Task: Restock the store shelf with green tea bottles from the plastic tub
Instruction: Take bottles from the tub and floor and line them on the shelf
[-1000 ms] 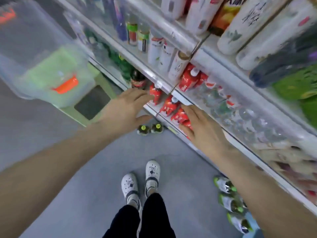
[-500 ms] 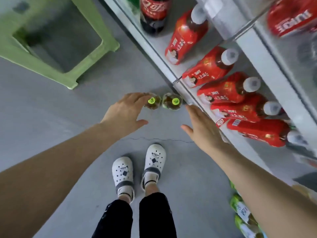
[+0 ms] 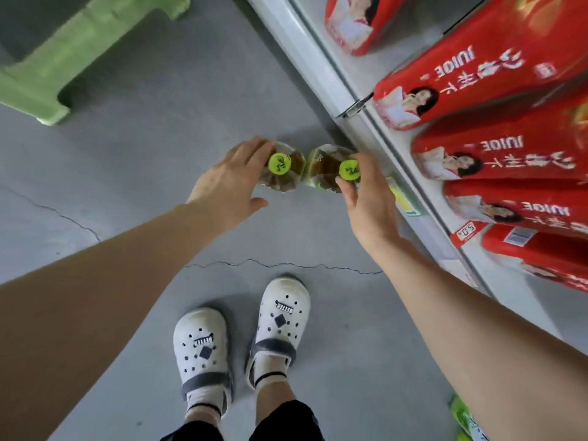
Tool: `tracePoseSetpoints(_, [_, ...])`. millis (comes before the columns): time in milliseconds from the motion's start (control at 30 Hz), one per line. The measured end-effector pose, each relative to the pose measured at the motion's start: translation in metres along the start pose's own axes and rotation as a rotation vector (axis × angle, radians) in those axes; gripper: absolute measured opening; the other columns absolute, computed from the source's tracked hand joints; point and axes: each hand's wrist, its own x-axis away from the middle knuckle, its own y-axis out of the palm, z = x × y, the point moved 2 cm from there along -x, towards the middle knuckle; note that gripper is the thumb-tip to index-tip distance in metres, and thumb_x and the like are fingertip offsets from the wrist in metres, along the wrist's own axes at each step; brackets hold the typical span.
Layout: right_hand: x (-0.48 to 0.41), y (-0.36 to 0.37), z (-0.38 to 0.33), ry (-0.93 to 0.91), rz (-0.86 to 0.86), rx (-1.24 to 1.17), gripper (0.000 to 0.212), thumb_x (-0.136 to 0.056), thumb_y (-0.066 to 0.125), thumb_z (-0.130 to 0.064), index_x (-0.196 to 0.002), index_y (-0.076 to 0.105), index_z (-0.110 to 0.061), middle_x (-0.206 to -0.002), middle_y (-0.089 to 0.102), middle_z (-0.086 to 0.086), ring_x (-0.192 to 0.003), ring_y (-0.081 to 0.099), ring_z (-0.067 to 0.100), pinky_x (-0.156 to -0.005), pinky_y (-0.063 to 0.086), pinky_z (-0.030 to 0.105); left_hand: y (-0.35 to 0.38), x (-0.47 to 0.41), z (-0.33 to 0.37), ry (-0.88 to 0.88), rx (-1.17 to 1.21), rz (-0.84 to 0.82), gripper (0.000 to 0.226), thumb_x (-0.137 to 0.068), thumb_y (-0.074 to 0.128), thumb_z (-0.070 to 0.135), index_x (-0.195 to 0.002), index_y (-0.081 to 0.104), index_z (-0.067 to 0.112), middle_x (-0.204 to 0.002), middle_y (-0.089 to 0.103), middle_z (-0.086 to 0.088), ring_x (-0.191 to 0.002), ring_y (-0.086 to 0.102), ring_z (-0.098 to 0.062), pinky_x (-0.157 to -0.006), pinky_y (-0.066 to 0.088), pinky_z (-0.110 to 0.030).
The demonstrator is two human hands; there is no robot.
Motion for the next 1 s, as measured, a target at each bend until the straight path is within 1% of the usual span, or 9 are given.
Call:
tracePoseSetpoints(100, [0.007,0.008,0.003,0.013,0.063,0.059,0.032,-0.096,0.055,-0.039,-0.113,0.053,-0.013,-0.107,0.057,0.005,-0.092,0.053,0.022,-0.071,0.044,0.037,0.010,-0.008,-0.004,-0.003,0.000,0.010,0.097,-0.079,0.079,0.020,-0.155,0.018,0.017,-0.160,0.019,0.001,-0.144,0.025,-0.023,-0.105,0.041,-0.039])
tracePoseSetpoints(200, [0.011,0.014,0.004,0.054,0.115,0.001,0.037,-0.093,0.061,-0.042,-0.115,0.054,-0.012,-0.109,0.056,0.005,-0.096,0.051,0.021,-0.076,0.045,0.033,0.016,-0.016,-0.009,0.006,0.014,0.028,0.098,-0.077,0.080,0.016,-0.154,0.019,0.017,-0.159,0.021,0.000,-0.144,0.025,-0.024,-0.105,0.040,-0.038])
tracePoseSetpoints(300, [0.011,0.025,0.010,0.095,0.096,-0.142,0.066,-0.081,0.076,-0.045,-0.130,0.048,-0.011,-0.126,0.055,0.006,-0.115,0.053,0.021,-0.092,0.044,0.026,0.019,-0.025,-0.014,0.029,0.034,0.044,0.096,-0.073,0.082,0.011,-0.151,0.026,0.015,-0.155,0.029,-0.003,-0.140,0.033,-0.026,-0.102,0.042,-0.039])
tracePoseSetpoints(433, [0.006,0.046,0.023,0.178,0.031,-0.205,0.099,-0.065,0.091,-0.026,-0.146,0.035,-0.015,-0.145,0.044,0.004,-0.131,0.046,0.016,-0.108,0.038,0.025,0.021,-0.037,-0.019,0.024,0.070,0.071,0.084,-0.073,0.083,0.012,-0.144,0.038,0.017,-0.142,0.044,-0.006,-0.118,0.054,-0.032,-0.089,0.046,-0.042])
tracePoseSetpoints(500, [0.003,0.050,0.026,0.211,0.078,-0.233,0.095,-0.061,0.091,-0.024,-0.140,0.040,-0.016,-0.138,0.049,0.003,-0.123,0.052,0.017,-0.104,0.046,0.035,0.020,-0.039,-0.021,0.011,0.086,0.069,0.079,-0.072,0.083,0.017,-0.140,0.042,0.017,-0.137,0.047,-0.007,-0.106,0.059,-0.036,-0.082,0.047,-0.042])
tracePoseSetpoints(567, [0.001,0.050,0.025,0.223,0.097,-0.244,0.088,-0.060,0.090,-0.026,-0.134,0.044,-0.015,-0.131,0.052,0.002,-0.117,0.055,0.017,-0.099,0.049,0.034,0.018,-0.036,-0.020,-0.015,0.105,0.071,0.078,-0.069,0.083,0.019,-0.137,0.044,0.017,-0.131,0.048,-0.009,-0.101,0.060,-0.038,-0.080,0.048,-0.042])
tracePoseSetpoints(667, [0.008,0.046,0.018,0.299,0.101,-0.274,0.083,-0.060,0.088,-0.029,-0.132,0.048,-0.015,-0.126,0.053,0.002,-0.110,0.055,0.014,-0.094,0.045,0.025,0.014,-0.021,-0.015,-0.132,0.168,0.063,0.077,-0.065,0.084,0.026,-0.132,0.047,0.021,-0.125,0.048,-0.008,-0.102,0.057,-0.037,-0.084,0.048,-0.040])
tracePoseSetpoints(800, [0.044,0.030,0.005,0.441,0.080,-0.376,0.080,-0.054,0.083,-0.040,-0.126,0.051,-0.021,-0.121,0.051,-0.001,-0.107,0.058,0.013,-0.096,0.049,0.037,0.001,0.023,-0.006,-0.288,0.248,0.027,0.086,-0.059,0.088,0.036,-0.133,0.046,0.025,-0.122,0.047,-0.006,-0.104,0.056,-0.033,-0.085,0.044,-0.035])
tracePoseSetpoints(1000, [0.133,-0.033,-0.032,0.566,0.083,-0.438,0.076,-0.057,0.081,-0.048,-0.123,0.053,-0.025,-0.120,0.056,-0.004,-0.101,0.060,0.007,-0.093,0.051,0.039,-0.054,0.099,0.033,-0.388,0.300,-0.018,0.088,-0.059,0.089,0.039,-0.134,0.045,0.029,-0.122,0.046,-0.002,-0.105,0.055,-0.026,-0.085,0.043,-0.031])
